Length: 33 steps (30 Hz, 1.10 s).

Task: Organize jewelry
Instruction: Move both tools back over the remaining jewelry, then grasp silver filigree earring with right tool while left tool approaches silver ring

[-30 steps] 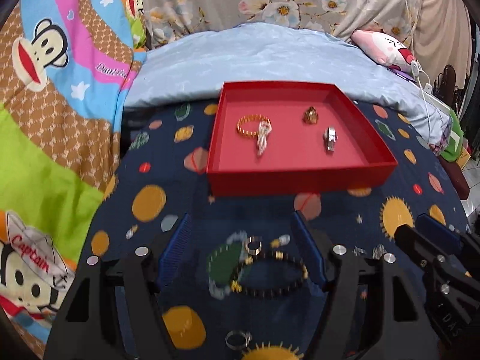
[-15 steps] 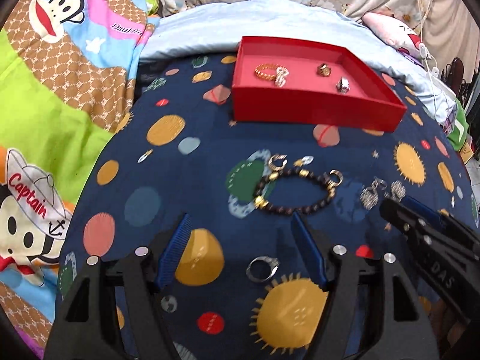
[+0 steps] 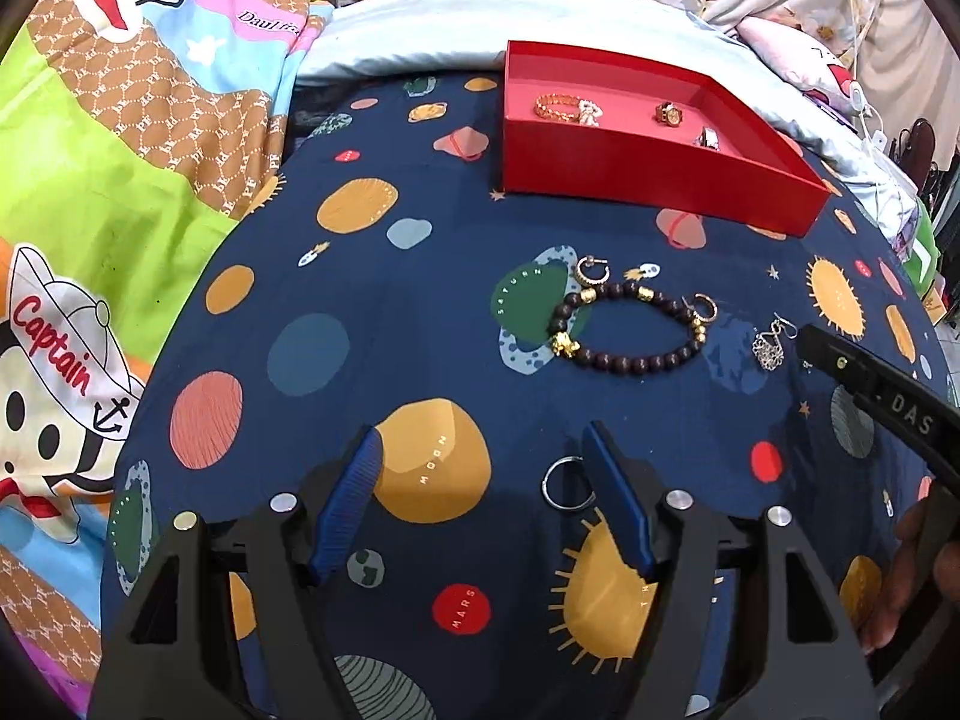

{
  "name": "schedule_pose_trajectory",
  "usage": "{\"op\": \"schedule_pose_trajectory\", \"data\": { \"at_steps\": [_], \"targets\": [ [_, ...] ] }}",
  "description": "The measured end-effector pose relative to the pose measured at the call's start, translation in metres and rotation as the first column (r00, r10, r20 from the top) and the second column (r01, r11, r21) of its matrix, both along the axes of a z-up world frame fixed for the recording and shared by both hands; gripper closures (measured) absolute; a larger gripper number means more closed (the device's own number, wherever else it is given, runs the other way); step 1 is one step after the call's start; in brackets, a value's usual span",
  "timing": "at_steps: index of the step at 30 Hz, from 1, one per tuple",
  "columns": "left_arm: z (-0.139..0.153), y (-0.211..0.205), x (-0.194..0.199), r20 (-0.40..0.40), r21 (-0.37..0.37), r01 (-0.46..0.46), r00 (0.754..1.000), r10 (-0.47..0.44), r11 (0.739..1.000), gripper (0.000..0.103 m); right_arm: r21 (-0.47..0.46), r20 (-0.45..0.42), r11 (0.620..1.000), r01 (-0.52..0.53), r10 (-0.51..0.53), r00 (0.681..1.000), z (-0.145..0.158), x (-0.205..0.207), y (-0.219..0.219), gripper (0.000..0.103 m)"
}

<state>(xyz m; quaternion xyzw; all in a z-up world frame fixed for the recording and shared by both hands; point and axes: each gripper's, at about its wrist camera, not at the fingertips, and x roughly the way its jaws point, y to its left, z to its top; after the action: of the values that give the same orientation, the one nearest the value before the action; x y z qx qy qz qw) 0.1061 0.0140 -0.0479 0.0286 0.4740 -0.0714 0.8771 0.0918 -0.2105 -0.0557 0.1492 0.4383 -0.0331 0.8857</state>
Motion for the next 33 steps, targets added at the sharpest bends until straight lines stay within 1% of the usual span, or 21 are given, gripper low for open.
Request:
{"op": "schedule_pose_trajectory", "data": {
  "at_steps": [7,10,12,16,18,28,33],
  "targets": [
    [-0.001,0.001,0.000,-0.004,0.001,-0.008,1.000,0.008,1.000,0.037,-0.050,0.001,0.999,-0.014,0.014,1.000,-0.001,0.000,0.005,0.066],
    [-0.002,0.000,-0.001,-0.008,0.001,-0.007,1.000,0.007,1.000,0.037,-0.072,-0.002,0.997,-0.015,0.015,1.000,-0.001,0.000,0.006,0.070],
    [-0.003,-0.001,-0.001,-0.009,0.002,-0.006,1.000,0.006,1.000,0.037,-0.077,-0.003,0.997,-0.009,0.009,1.000,-0.001,-0.001,0.005,0.076],
    [-0.003,-0.001,-0.002,-0.008,0.002,-0.001,1.000,0.001,1.000,0.037,-0.068,0.000,0.998,-0.002,0.002,1.000,-0.002,-0.002,0.001,0.080],
    [-0.004,-0.001,-0.002,-0.009,0.002,-0.003,1.000,0.003,1.000,0.037,-0.074,-0.001,0.997,0.007,-0.007,1.000,-0.002,-0.003,-0.001,0.088],
    [-0.006,0.000,-0.002,-0.011,0.000,-0.008,1.000,0.008,1.000,0.037,0.004,0.003,1.000,0.029,-0.029,1.000,0.002,-0.011,-0.009,0.088],
    [-0.006,0.001,-0.002,-0.013,0.000,-0.010,1.000,0.010,1.000,0.037,0.011,0.025,1.000,0.014,-0.015,1.000,0.013,-0.022,-0.004,0.088]
  ]
}}
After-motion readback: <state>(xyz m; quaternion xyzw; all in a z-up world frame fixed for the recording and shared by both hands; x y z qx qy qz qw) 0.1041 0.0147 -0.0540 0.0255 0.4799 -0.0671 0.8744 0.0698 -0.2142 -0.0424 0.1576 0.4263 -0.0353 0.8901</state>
